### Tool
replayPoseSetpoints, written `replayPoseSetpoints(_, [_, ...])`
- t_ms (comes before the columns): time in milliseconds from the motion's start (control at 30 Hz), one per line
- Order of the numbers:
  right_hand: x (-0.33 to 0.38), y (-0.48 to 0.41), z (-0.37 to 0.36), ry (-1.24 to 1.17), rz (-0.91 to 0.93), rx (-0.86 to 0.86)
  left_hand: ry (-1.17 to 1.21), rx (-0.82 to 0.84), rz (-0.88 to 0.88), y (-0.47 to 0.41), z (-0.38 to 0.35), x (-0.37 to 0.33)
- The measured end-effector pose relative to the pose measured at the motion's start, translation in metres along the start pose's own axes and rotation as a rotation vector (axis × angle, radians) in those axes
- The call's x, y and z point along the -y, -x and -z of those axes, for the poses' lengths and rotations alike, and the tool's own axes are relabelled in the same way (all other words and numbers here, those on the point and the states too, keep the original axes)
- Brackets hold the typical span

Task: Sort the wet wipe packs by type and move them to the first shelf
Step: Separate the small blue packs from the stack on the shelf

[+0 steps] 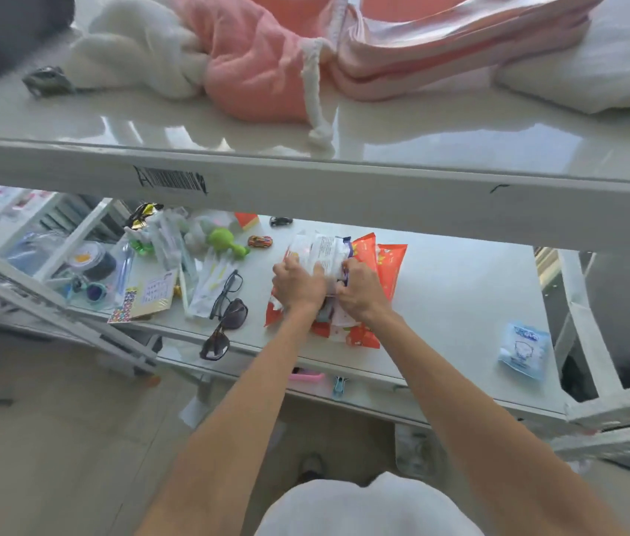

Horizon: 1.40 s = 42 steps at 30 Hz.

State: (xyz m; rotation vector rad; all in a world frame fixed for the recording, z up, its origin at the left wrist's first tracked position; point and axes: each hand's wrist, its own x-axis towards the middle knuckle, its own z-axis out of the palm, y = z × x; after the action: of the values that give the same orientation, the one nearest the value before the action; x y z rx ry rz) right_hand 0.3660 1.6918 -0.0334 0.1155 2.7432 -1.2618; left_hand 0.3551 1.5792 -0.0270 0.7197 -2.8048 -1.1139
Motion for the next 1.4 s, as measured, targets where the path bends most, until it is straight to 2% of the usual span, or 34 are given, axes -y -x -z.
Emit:
replayPoseSetpoints(100, [0.005,-0.013,-0.012,-0.018,-0.117,0.078,0.119,0.200,0.031,-0.011,0.003,0.006])
replayPoseSetpoints(267, [0.016,-0.010,0.000,-0.267,-0.186,0.041,0.337,0.304,0.125,-0.015,0.000,0.008])
replayPoseSetpoints(367, [0.015,-0.013,0.006,-0.418,-0.228,0.038,0.419,0.303,0.070,-0.008,-0.001,-0.003])
replayPoseSetpoints(433, [0.016,-0.014,0.009,-0.423,-0.257,0.044,0.468,0.319,0.059,-0.003,-0.003,-0.009])
replayPoseSetpoints(500, [0.013,-0.016,0.008,-0.369,-0.280,0.037,0.418,0.348,0.027,0.001,-0.004,-0.007])
replayPoseSetpoints(633, [0.006,-0.018,0.005,-0.355,-0.292,0.006,0.314,0.505,-0.178,-0.003,0.006,0.007])
replayPoseSetpoints(700, [0.007,-0.017,0.004,-0.241,-0.257,-0.044,0.244,0.485,-0.232,-0.007,0.014,0.015])
replayPoseSetpoints(800, [0.007,-0.018,-0.004,-0.031,-0.175,-0.162,0.092,0.306,-0.326,-0.009,0.025,0.018])
replayPoseSetpoints(900, [0.011,-0.015,-0.009,0.026,-0.141,-0.165,0.175,0.334,-0.316,-0.011,0.032,0.018])
replayPoseSetpoints(967, [0.015,-0.012,-0.007,0.078,-0.123,-0.150,0.194,0.276,-0.286,-0.011,0.033,0.027])
replayPoseSetpoints(1033, [0.016,-0.008,-0.008,0.147,-0.071,-0.268,0.155,0.209,-0.345,-0.012,0.030,0.041])
replayPoseSetpoints(1100, [0.018,0.002,-0.015,0.116,-0.007,-0.412,0.213,0.264,-0.368,-0.014,0.026,0.046])
replayPoseSetpoints(1133, [0.019,0.009,-0.022,0.066,0.003,-0.426,0.225,0.302,-0.372,-0.016,0.024,0.045])
replayPoseSetpoints(1200, [0.016,0.021,-0.038,0.003,-0.036,-0.300,0.136,0.332,-0.431,-0.022,0.019,0.041])
replayPoseSetpoints(1300, [0.003,0.030,-0.062,-0.092,-0.273,0.078,0.066,0.354,-0.474,-0.025,0.014,0.041])
replayPoseSetpoints(1333, [-0.002,0.032,-0.071,-0.136,-0.329,0.158,0.072,0.359,-0.472,-0.025,0.015,0.042])
replayPoseSetpoints(1400, [-0.004,0.033,-0.084,-0.223,-0.393,0.193,0.077,0.346,-0.490,-0.025,0.016,0.049])
